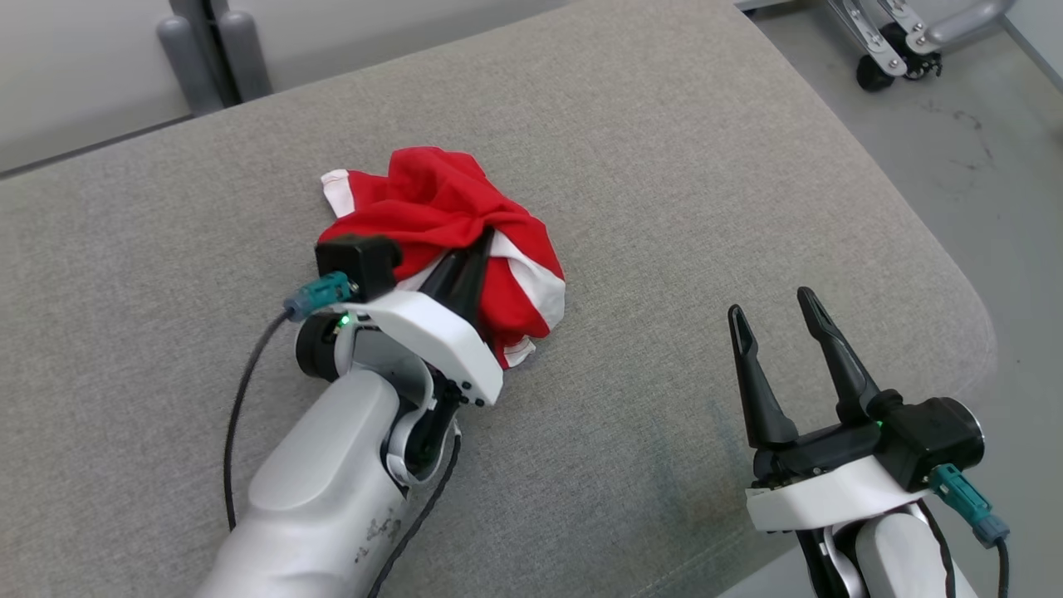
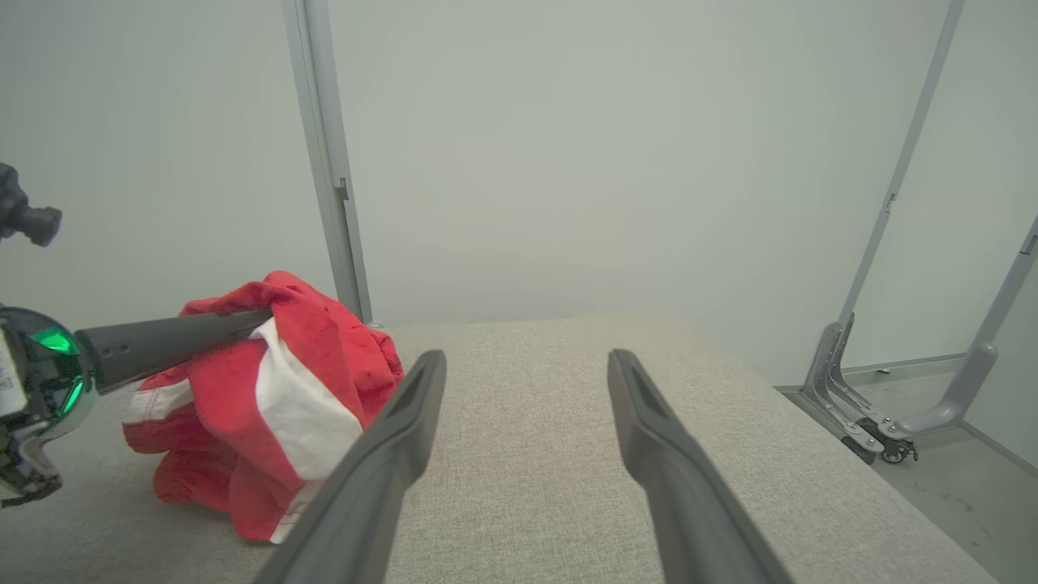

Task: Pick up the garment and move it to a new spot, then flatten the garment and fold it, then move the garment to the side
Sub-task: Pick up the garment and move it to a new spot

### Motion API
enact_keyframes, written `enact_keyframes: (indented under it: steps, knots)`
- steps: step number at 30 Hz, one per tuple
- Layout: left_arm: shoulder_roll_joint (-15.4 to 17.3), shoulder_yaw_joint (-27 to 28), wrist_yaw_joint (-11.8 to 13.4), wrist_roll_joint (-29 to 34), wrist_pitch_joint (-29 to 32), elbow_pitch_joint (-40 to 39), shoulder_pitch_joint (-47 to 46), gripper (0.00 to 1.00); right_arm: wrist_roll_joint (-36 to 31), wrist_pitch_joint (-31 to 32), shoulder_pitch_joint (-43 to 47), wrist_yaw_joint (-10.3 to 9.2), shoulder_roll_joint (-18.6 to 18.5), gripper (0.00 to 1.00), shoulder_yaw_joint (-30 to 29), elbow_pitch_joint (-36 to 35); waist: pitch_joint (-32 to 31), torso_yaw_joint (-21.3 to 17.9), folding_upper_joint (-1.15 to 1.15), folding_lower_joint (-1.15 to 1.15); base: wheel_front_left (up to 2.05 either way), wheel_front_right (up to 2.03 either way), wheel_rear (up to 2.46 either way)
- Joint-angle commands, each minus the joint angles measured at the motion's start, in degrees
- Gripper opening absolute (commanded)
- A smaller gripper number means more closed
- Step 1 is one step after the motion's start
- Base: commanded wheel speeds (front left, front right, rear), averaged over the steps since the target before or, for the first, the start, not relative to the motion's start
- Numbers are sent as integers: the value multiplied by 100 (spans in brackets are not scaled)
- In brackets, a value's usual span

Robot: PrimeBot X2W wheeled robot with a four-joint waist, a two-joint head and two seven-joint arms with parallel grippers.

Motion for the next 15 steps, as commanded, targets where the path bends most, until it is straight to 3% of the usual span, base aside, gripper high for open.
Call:
enact_keyframes:
  steps: [1,9,15]
  knots:
    - [29,-234,-48,-107,-273,154,-141,100,26,-7,-18,-4,4,100,26,40,48,-47,0,0,0,0,0]
    - [29,-643,-89,-294,-849,130,17,100,94,-7,162,-4,5,100,217,132,-349,395,0,0,0,0,0]
    - [36,724,-129,203,-865,-704,1215,100,145,-7,473,-4,-6,100,371,224,-884,1104,0,0,0,0,0]
